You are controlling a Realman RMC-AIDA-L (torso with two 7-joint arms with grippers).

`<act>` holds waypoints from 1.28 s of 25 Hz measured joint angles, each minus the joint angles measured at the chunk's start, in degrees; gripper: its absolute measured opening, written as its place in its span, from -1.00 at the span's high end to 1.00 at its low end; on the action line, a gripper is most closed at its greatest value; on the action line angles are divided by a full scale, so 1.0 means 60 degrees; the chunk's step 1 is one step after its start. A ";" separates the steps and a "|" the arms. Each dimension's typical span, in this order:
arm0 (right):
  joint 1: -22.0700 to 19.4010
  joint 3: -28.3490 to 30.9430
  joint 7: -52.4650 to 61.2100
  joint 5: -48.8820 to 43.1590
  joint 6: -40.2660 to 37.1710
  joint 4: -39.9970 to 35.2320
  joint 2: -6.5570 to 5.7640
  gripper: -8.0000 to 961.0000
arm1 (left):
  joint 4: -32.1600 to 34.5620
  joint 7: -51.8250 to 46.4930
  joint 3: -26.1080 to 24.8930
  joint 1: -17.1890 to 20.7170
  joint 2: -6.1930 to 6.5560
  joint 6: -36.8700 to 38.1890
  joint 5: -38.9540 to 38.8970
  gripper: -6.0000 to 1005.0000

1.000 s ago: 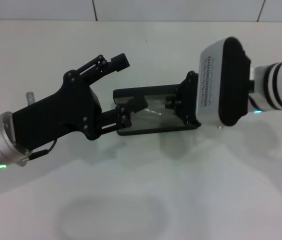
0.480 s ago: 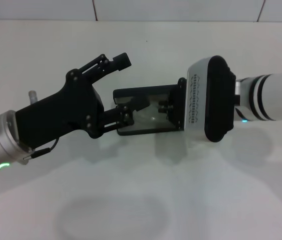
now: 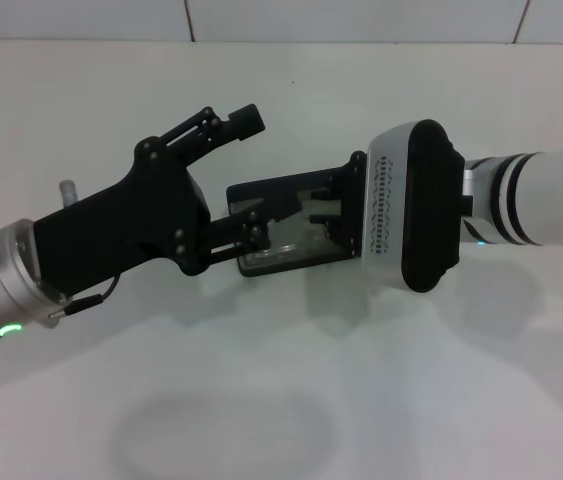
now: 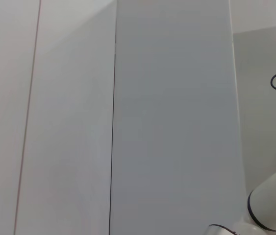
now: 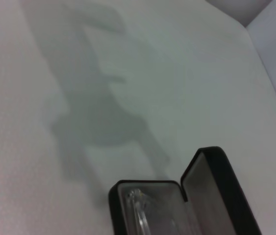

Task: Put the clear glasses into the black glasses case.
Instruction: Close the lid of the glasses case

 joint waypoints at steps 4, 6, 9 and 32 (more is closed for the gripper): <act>-0.0075 0.0017 0.0022 0.0062 -0.0497 -0.0256 -0.0001 0.58 | -0.0020 0.0000 0.0000 0.0006 0.0022 0.0000 -0.0003 -0.66; -0.0132 0.0085 0.0035 0.0151 -0.0944 -0.0458 -0.0006 0.58 | -0.0019 -0.0001 0.0000 0.0046 0.0036 0.0001 -0.0024 -0.66; -0.0339 0.0343 0.0053 0.0466 -0.1780 -0.0891 -0.0018 0.58 | -0.0036 -0.0019 0.0000 0.0075 0.0050 0.0002 -0.0065 -0.66; -0.1406 1.0611 -0.4673 0.6901 -0.9296 0.4698 -0.0149 0.45 | -0.0086 -0.1153 -0.0419 -0.0819 -0.0126 -0.3544 0.0062 -0.66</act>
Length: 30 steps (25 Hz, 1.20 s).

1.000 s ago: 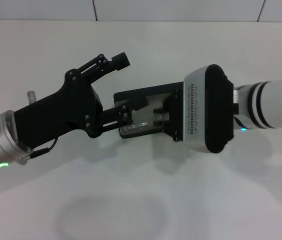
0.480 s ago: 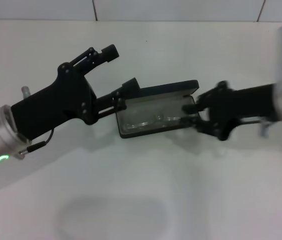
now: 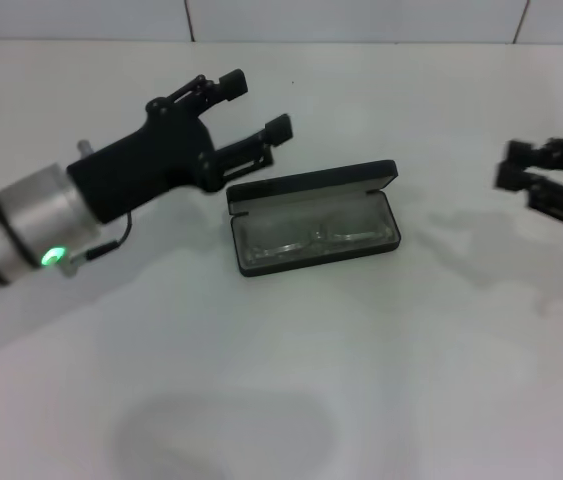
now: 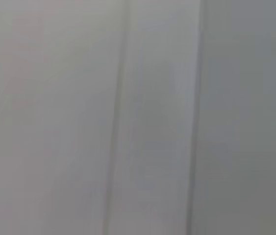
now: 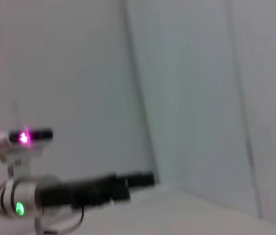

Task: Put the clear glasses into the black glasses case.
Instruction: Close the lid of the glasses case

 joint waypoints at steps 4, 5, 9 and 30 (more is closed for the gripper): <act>-0.0186 0.1166 -0.0504 0.0058 -0.0250 0.0813 0.0007 0.32 | 0.0001 -0.0870 0.0025 -0.0582 -0.0010 -0.1697 0.0654 -0.66; -0.0228 0.1328 -0.0544 0.0075 -0.0257 0.0939 0.0010 0.28 | 0.0001 -0.0870 0.0025 -0.0582 -0.0010 -0.1697 0.0654 -0.66; -0.0264 0.1585 -0.0733 0.0086 -0.0277 0.1441 0.0002 0.12 | -0.0030 -0.2088 0.0049 -0.1401 -0.0058 -0.3676 0.1832 -0.66; -0.0240 0.1531 -0.1019 0.0031 -0.0310 0.1769 0.0017 -0.17 | -0.0158 -0.2500 0.1969 -0.1972 -0.0144 -0.4447 0.1921 -0.66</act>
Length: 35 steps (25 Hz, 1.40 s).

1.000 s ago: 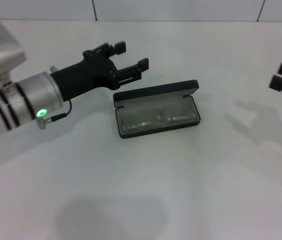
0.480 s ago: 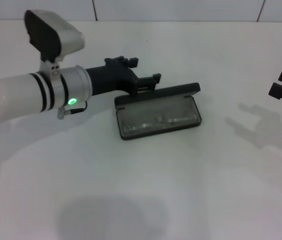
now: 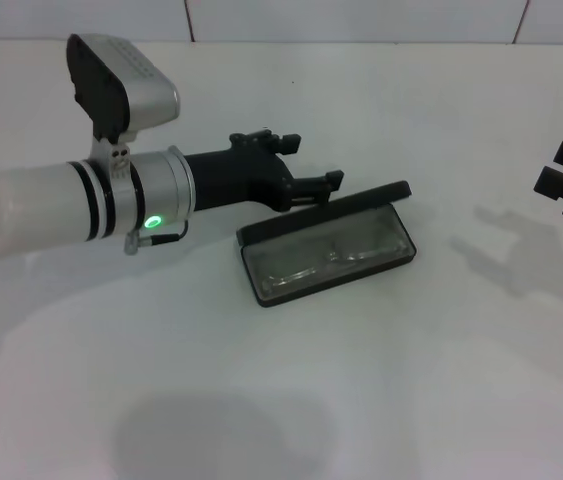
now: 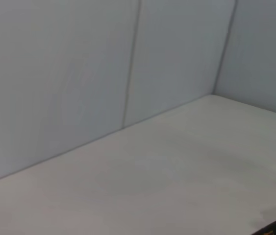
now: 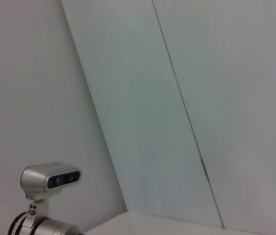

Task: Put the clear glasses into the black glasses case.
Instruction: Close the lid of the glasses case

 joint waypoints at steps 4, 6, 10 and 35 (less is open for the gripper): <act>0.0031 -0.0007 -0.0002 -0.0004 -0.0002 0.0005 -0.0001 -0.18 | 0.0010 0.0282 0.0040 0.0178 -0.0013 0.0294 -0.0288 -0.66; 0.0039 -0.0008 -0.0002 -0.0011 -0.0002 0.0008 0.0000 -0.19 | 0.0017 0.0494 0.0041 0.0305 -0.0003 0.0566 -0.0720 -0.66; 0.0059 -0.0023 -0.0002 -0.0011 -0.0002 0.0011 0.0000 -0.20 | 0.0024 0.0589 0.0045 0.0386 0.0037 0.1021 -0.1025 -0.66; 0.0068 -0.0123 -0.0031 -0.0008 0.0003 0.0010 -0.0015 -0.28 | -0.0006 0.0650 0.0983 0.0404 -0.0004 0.0667 -0.1069 -0.66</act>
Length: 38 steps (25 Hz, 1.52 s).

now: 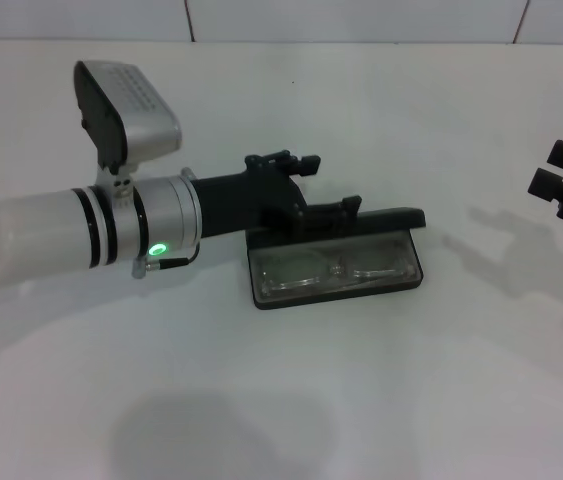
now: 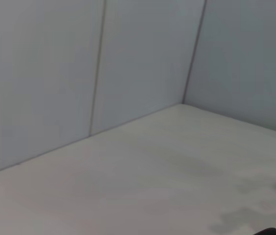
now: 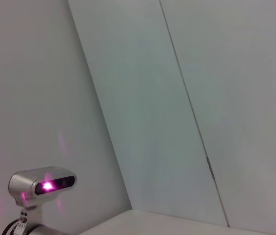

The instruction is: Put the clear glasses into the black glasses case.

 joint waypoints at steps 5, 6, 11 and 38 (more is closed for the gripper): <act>0.0010 0.0000 -0.0001 0.0000 0.0062 0.0000 0.0018 -0.30 | -0.0035 0.0480 0.0295 0.0059 -0.0016 0.0040 0.0004 -0.66; 0.0015 0.0000 -0.0001 0.0000 0.0065 0.0000 0.0023 -0.30 | -0.0069 0.0557 0.0338 0.0065 -0.0020 0.0035 0.0022 -0.66; 0.0056 -0.0002 -0.0001 0.0000 0.0070 0.0096 0.0031 -0.32 | -0.0115 0.0755 0.0550 0.0204 -0.0021 -0.0009 0.0030 -0.66; 0.0640 -0.2611 -0.2093 -0.0001 -0.2228 -0.0373 0.0055 -0.81 | 0.1460 0.2322 0.0439 0.2476 0.0831 0.7117 -0.0877 -0.66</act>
